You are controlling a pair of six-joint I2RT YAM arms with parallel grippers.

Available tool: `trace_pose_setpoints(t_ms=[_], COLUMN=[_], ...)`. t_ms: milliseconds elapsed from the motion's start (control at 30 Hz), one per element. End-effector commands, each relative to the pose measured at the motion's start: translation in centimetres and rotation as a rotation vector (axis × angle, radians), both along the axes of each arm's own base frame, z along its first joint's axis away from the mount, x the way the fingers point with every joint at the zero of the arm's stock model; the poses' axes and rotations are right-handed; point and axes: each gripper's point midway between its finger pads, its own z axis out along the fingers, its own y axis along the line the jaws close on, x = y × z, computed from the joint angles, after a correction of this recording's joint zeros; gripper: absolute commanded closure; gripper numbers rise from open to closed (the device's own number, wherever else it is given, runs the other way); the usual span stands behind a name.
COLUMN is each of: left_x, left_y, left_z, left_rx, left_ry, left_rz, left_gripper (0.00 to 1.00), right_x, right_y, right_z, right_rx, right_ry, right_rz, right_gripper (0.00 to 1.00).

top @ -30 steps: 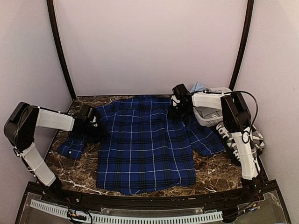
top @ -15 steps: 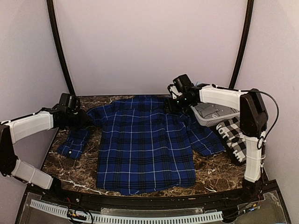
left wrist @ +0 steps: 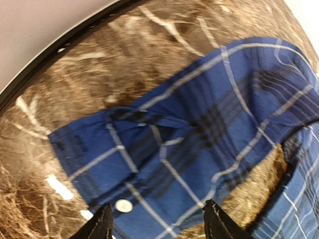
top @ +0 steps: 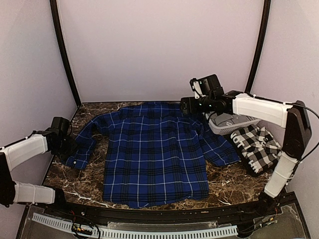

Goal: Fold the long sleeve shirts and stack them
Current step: Pick up the sleeve from the center of the board.

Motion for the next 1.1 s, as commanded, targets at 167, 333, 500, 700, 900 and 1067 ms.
trace_pose_setpoints(t_ms=[167, 333, 500, 700, 900, 1067], left_x=[-3.8, -3.5, -3.0, -3.2, -3.3, -2.9], left_y=[3.1, 3.4, 3.3, 4.1, 3.9, 3.5], left_z=[-3.7, -4.5, -5.9, -6.4, -7.3, -8.2], left_rx=[-0.069, -0.055, -0.055, 0.008, 0.034, 0.037], left_ry=[0.069, 0.091, 0.122, 0.163, 0.196, 0.238], left_rz=[0.165, 0.156, 0.13, 0.113, 0.098, 0.076], left_gripper=[0.39, 0.39, 0.39, 0.39, 0.39, 0.4], right_x=[-0.8, -2.7, -4.2, -4.9, -5.5, -5.8], right_y=[-3.9, -4.6, -4.4, -3.8, -3.1, -2.2], right_z=[8.2, 13.1, 15.3, 16.1, 17.3, 17.5], right_rx=[0.085, 0.137, 0.172, 0.211, 0.237, 0.268], right_ry=[-0.282, -0.422, -0.492, -0.506, -0.537, -0.533], right_rz=[-0.106, -0.063, 0.002, 0.043, 0.101, 0.147], right_gripper=[0.01, 0.01, 0.01, 0.01, 0.01, 0.01])
